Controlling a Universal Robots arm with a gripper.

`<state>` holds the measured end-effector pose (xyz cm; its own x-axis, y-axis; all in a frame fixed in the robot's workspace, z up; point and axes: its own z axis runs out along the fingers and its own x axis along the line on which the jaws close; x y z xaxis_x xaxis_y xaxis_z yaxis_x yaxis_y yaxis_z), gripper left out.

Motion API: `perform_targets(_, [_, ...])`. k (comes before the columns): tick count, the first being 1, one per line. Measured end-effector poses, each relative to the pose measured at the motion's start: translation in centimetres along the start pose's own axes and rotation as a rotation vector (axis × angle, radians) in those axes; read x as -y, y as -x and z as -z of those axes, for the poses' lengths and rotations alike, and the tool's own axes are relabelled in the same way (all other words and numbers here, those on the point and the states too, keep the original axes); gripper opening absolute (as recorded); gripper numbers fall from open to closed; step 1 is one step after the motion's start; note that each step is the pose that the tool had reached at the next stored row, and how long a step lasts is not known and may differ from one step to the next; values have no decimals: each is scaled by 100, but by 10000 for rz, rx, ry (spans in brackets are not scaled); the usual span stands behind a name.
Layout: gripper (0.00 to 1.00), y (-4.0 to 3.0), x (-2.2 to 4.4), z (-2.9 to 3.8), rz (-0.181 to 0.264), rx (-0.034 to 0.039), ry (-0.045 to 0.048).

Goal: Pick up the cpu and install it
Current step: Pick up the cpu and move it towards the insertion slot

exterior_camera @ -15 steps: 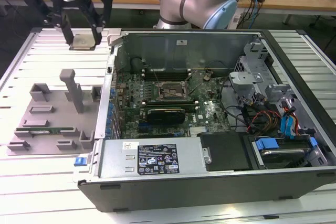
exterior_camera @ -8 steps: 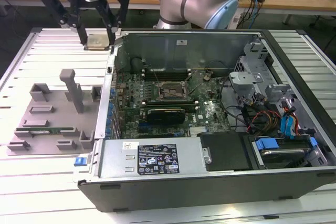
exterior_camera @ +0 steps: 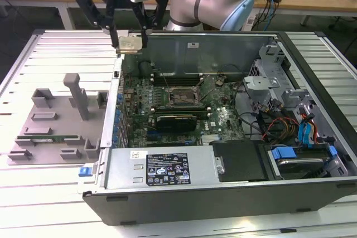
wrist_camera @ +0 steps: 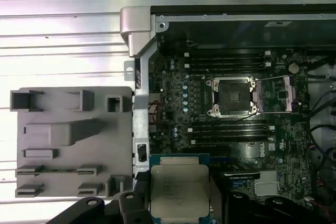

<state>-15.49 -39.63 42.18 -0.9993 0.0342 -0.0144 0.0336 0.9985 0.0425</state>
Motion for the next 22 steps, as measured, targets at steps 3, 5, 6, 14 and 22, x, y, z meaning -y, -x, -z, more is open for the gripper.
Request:
perform_targets(3, [54, 93, -2, -1, 0, 0, 0])
perform_targets(5, [54, 196, -5, -3, 0, -1, -1])
perform_targets(6, [54, 254, -7, -4, 0, 0, 0])
perform_targets(14, [54, 651, -17, -10, 0, 0, 0])
perform_targets(22, [54, 891, -21, -59, 1, -1, 2])
